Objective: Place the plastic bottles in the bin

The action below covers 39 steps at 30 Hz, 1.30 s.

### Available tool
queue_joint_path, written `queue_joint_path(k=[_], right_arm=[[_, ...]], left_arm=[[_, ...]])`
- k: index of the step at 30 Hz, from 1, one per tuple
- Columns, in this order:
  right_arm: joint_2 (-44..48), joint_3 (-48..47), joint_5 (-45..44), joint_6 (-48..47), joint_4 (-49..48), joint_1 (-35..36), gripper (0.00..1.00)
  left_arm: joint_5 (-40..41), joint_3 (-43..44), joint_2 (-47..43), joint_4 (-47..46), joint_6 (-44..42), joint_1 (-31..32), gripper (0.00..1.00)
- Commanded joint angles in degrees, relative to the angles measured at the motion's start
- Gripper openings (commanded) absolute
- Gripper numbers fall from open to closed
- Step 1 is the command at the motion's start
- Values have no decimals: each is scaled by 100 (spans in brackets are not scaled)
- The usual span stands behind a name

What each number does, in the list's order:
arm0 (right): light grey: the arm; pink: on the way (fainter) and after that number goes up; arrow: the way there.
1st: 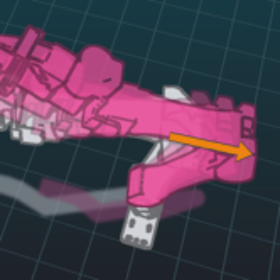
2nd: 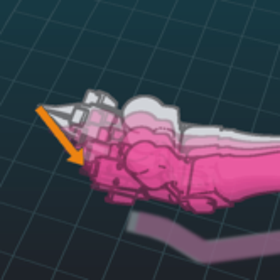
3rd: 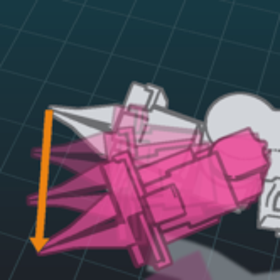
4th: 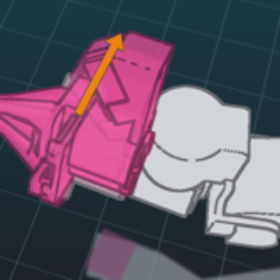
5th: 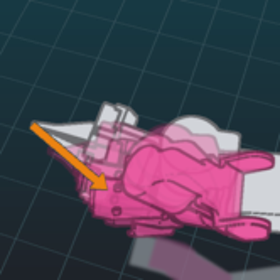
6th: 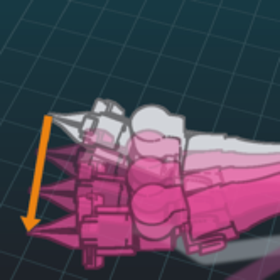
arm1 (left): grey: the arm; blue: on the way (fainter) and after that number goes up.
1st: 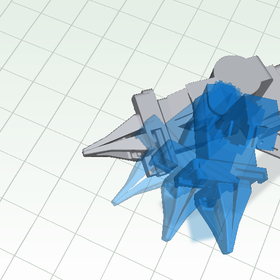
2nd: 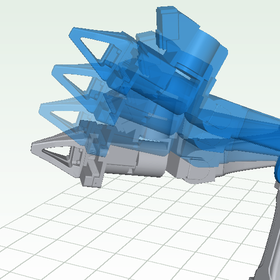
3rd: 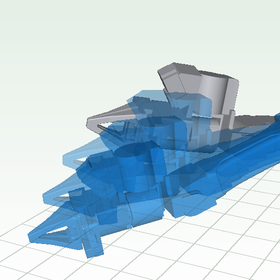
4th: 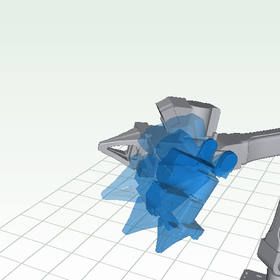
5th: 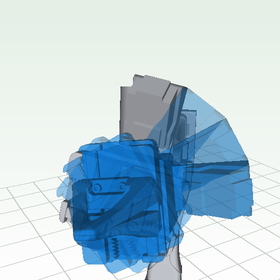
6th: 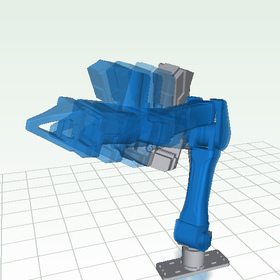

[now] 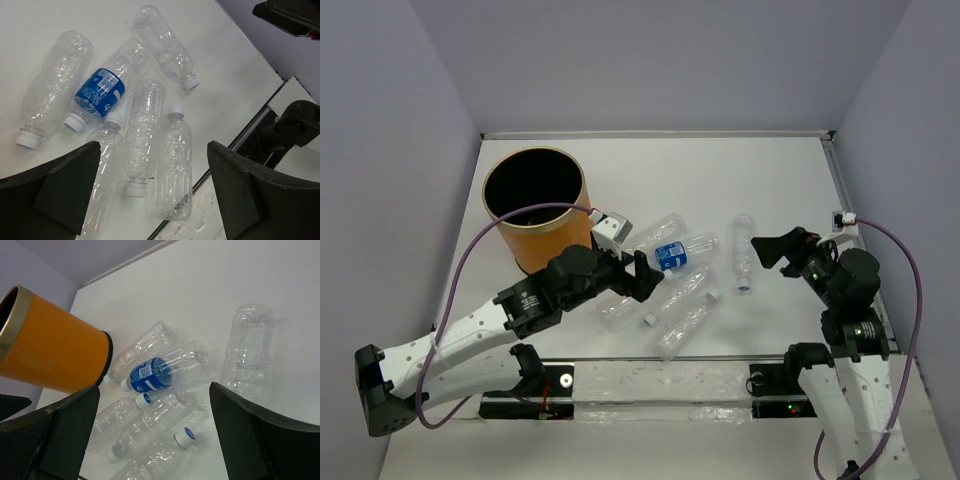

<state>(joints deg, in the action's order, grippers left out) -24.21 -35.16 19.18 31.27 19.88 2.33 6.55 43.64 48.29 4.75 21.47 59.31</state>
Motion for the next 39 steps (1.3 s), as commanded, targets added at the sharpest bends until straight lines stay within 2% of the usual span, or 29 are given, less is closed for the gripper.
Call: queue_joint_path(k=[1,5,9,12,16,24,30,39], right_arm=[[30,70,-212,-199,25,-22,96],[4,44,-555,-235,34,-22,96],[-373,61,-512,-209,34,-22,95],[-593,132,-381,-165,16,-22,95],[-673,237,-371,-121,-45,-22,95],[-945,580,-125,-33,-467,-22,95],[-1016,756,-46,2,-678,-22,95],[-1393,923,-370,20,-1056,-22,94]], left_arm=[[-4,-75,-188,121,-90,28,99],[-74,48,4,684,-91,37,99],[-233,84,329,1071,-3,28,99],[-14,197,557,1360,23,28,99],[-92,338,918,1431,-38,28,99],[680,830,2287,1914,-108,37,99],[814,795,2886,1617,-319,-42,99],[901,883,3467,1484,-407,-262,86]])
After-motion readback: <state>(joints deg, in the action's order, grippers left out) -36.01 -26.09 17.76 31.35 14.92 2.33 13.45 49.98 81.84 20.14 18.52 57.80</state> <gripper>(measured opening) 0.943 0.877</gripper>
